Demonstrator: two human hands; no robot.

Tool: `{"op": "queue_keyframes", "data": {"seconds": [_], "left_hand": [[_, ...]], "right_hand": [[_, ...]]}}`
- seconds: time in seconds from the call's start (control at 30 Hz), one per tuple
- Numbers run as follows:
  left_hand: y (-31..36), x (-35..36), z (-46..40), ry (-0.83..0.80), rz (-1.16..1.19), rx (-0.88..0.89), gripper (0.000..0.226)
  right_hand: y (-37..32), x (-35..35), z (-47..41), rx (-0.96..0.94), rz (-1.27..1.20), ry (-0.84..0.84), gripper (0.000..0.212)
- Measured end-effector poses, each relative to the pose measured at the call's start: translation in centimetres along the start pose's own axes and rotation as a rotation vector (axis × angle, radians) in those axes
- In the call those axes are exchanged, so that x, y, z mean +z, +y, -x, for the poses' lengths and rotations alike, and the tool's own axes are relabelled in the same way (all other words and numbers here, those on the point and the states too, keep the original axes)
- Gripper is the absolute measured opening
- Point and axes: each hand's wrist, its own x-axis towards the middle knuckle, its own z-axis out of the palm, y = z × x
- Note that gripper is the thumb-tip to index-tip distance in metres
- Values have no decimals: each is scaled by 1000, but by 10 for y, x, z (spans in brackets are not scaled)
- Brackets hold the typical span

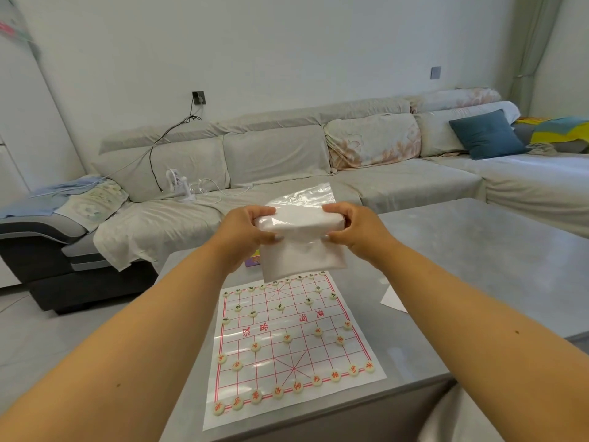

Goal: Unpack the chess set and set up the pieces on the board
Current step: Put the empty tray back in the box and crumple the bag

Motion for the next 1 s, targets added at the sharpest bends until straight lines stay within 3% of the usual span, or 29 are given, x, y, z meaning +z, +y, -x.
{"op": "queue_keyframes", "data": {"seconds": [0.13,0.2,0.27,0.33,0.43,0.53,0.67,0.83,1.0], "left_hand": [[1,0,2,-24,-322,78,50],[1,0,1,-71,-352,49,45],[1,-1,2,-87,-298,17,45],[0,-2,1,-54,-142,0,49],[0,-1,1,4,140,-30,53],[0,0,0,-14,234,-50,55],[2,1,1,-80,182,-43,51],[0,-4,-1,-60,109,-19,40],[-2,-1,4,4,-268,48,26]], "right_hand": [[2,0,-2,-73,239,71,23],[2,1,-1,-75,312,40,23],[3,2,-1,-23,338,-7,35],[6,2,0,101,132,-66,55],[12,4,6,305,-478,-179,73],[16,9,7,217,-571,-194,86],[13,9,-1,19,-521,-128,89],[8,4,-1,2,-202,24,51],[1,4,1,-41,187,109,25]]}}
